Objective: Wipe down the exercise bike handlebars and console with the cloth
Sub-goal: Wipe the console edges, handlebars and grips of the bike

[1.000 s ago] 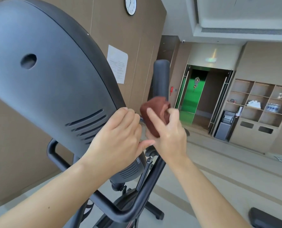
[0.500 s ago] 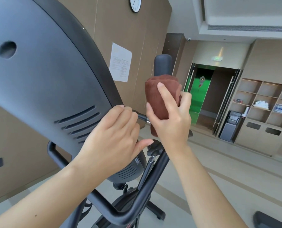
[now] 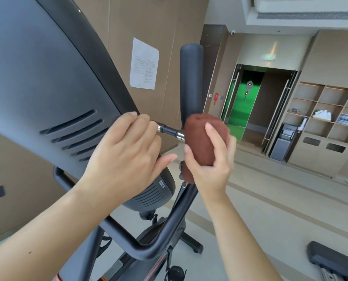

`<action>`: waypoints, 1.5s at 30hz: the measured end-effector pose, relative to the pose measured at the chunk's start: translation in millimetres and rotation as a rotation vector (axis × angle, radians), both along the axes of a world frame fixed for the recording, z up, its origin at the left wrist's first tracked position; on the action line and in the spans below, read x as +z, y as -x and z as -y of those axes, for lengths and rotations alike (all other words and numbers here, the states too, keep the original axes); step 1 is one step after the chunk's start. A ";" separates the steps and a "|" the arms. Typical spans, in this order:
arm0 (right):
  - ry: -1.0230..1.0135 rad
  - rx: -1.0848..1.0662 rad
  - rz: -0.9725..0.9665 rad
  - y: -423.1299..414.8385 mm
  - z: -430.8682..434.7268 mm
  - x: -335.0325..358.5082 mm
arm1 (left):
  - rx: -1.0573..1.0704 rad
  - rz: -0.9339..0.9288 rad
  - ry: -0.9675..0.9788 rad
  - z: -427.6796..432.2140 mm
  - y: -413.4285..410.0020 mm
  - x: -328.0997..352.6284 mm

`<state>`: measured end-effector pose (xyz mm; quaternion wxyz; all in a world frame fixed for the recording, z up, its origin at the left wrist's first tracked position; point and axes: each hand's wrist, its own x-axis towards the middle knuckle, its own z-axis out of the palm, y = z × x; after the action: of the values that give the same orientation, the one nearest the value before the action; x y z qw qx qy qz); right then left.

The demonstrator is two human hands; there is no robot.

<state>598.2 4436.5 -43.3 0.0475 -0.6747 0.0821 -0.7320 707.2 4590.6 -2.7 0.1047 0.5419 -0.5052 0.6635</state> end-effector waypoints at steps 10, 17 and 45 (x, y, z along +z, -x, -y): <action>-0.014 -0.078 -0.141 16.5 43.5 -36.1 | -0.020 -0.118 0.031 6.5 6.9 -9.5; -0.190 -0.055 -0.344 51.7 57.9 -33.4 | -0.139 -0.307 -0.019 38.4 32.6 -19.2; -0.425 0.295 -0.763 75.0 173.5 60.5 | 0.037 -0.334 0.005 163.7 76.1 -28.3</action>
<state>523.1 4263.0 17.2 0.2549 -0.8756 0.1453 -0.3836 631.1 4426.9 -31.0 0.1764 0.6535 -0.4692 0.5672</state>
